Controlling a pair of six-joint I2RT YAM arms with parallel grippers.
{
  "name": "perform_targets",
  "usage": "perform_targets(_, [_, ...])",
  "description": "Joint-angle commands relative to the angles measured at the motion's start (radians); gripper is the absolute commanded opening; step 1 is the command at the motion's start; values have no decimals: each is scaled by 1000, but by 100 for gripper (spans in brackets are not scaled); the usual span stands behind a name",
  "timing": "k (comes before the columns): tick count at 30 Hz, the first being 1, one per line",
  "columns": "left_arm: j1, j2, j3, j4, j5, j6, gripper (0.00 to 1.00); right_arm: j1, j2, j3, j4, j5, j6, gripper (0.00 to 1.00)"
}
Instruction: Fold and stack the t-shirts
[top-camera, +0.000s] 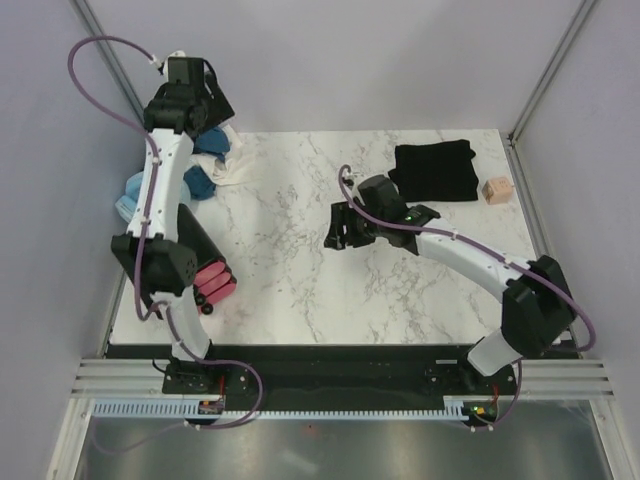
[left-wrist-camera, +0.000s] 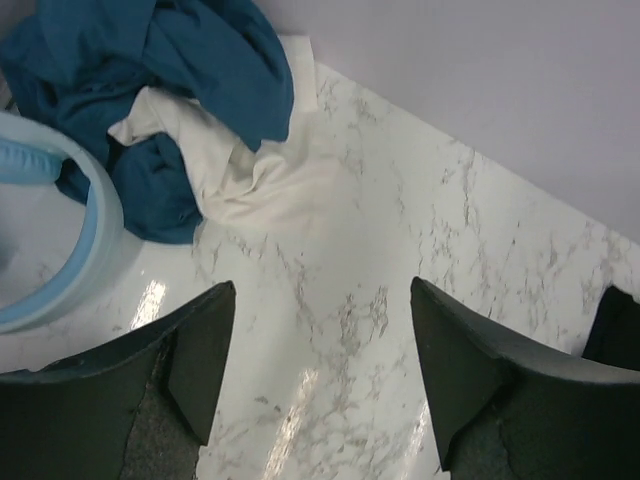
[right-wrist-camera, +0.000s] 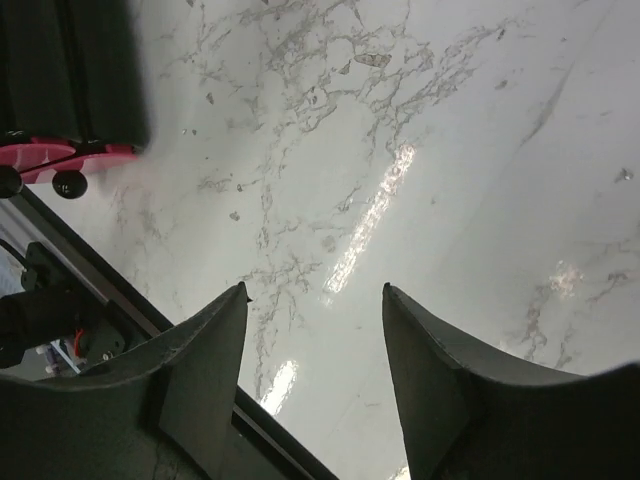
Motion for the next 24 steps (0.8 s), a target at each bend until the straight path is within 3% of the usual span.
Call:
perform_targets(1, [39, 289, 444, -161, -51, 18, 78, -7, -219, -129, 7, 56, 57, 64])
perform_targets(3, [56, 335, 474, -149, -58, 6, 78, -9, -252, -190, 9, 63, 83, 64])
perform_targets(7, [140, 370, 390, -124, 21, -28, 77, -10, -298, -239, 6, 67, 103, 61])
perform_targets(11, [159, 428, 387, -127, 28, 9, 75, -10, -295, -249, 0, 66, 100, 62])
perform_targets(24, [197, 635, 411, -189, 153, -88, 74, -13, -285, -250, -7, 58, 118, 64])
